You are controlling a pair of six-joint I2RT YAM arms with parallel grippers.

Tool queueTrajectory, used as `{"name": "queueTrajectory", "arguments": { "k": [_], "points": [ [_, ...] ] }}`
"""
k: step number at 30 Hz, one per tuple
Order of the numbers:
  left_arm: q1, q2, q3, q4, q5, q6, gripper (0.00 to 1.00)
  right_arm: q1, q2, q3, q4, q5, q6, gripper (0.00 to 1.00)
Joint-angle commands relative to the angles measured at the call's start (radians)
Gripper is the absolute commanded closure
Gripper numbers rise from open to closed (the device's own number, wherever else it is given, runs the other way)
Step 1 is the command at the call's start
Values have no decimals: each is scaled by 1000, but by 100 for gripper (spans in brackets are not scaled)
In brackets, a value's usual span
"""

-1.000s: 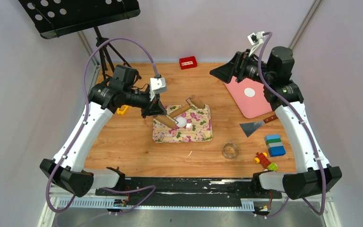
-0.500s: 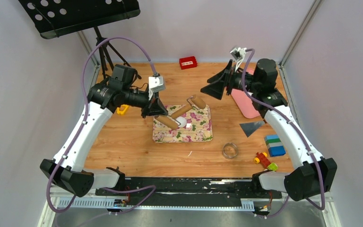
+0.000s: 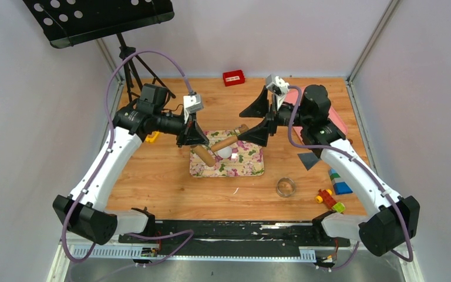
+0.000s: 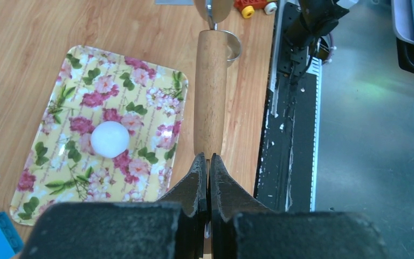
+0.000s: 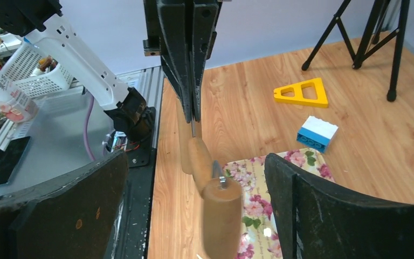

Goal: Roll out the dumpling wrappers from the dough
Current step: Pick up the rolling pin from the center of the board.

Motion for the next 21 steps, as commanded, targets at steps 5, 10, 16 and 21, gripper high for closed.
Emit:
{"name": "queueTrajectory", "arguments": {
  "k": [5,10,16,21],
  "points": [
    [16,-53,-13,121,1,-83,100,-6,-56,8,5,-4,-65,0],
    [29,-54,4,118,8,-86,100,-37,-33,-22,6,-1,-62,0],
    [42,-51,19,117,24,-86,100,-58,22,-39,7,-78,-79,0],
    [60,-49,36,116,49,-86,100,-58,54,-90,116,-149,-4,0]
  ]
}}
